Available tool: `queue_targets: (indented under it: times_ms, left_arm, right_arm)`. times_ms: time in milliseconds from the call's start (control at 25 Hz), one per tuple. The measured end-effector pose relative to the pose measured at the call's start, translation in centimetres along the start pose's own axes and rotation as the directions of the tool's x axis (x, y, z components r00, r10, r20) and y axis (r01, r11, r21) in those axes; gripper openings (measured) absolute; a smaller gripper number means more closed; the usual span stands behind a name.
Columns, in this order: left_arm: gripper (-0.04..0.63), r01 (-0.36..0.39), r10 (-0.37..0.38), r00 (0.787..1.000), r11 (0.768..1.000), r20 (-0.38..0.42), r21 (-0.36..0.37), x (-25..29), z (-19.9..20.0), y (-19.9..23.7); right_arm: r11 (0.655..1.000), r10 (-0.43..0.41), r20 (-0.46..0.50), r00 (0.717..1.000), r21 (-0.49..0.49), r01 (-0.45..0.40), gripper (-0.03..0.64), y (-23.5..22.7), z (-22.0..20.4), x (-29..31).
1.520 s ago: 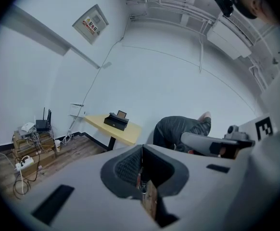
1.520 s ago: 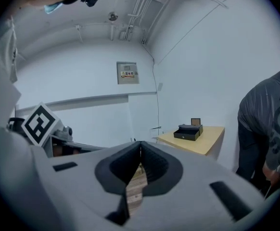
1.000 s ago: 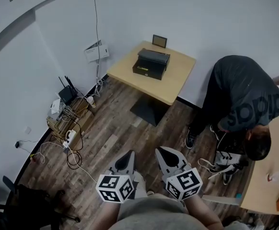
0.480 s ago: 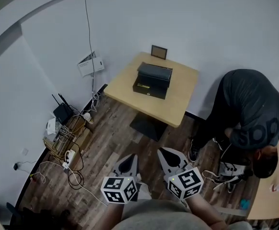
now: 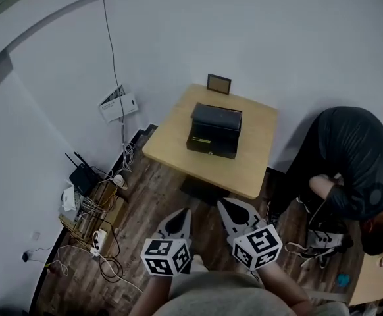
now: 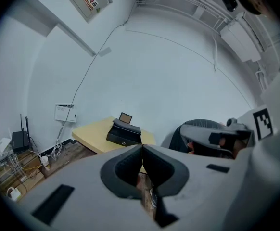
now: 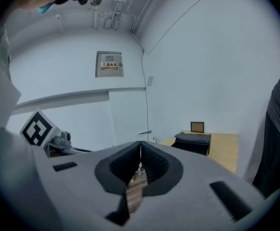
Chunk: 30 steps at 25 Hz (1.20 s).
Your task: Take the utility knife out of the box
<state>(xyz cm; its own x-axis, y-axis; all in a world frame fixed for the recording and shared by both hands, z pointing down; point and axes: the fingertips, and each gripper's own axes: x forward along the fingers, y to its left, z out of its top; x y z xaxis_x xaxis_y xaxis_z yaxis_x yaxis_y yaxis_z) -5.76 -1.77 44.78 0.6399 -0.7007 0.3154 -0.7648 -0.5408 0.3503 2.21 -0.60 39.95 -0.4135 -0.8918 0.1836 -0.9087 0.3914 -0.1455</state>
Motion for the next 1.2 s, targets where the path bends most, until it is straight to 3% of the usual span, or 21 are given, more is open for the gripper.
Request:
queue_targets:
  times_ms: [480,800,1200]
  left_arm:
    - [0.003,0.033,-0.034,0.999,0.999,-0.026,-0.005,5.6,3.7,6.2]
    - [0.003,0.034,-0.036,0.999,0.998,-0.039,-0.044,8.2,4.3,8.7]
    - [0.004,-0.017,0.014,0.999,0.997,-0.039,-0.075,14.2,6.1,11.6]
  right_arm:
    - [0.999,-0.045,0.004,0.999,0.008,0.045,0.001,-2.6,1.6,8.6]
    - [0.995,-0.08,-0.034,0.996,-0.058,0.078,0.0,-5.0,2.2,10.7]
    - [0.993,-0.069,-0.045,0.997,-0.1,0.064,0.002,-11.4,4.5,17.1]
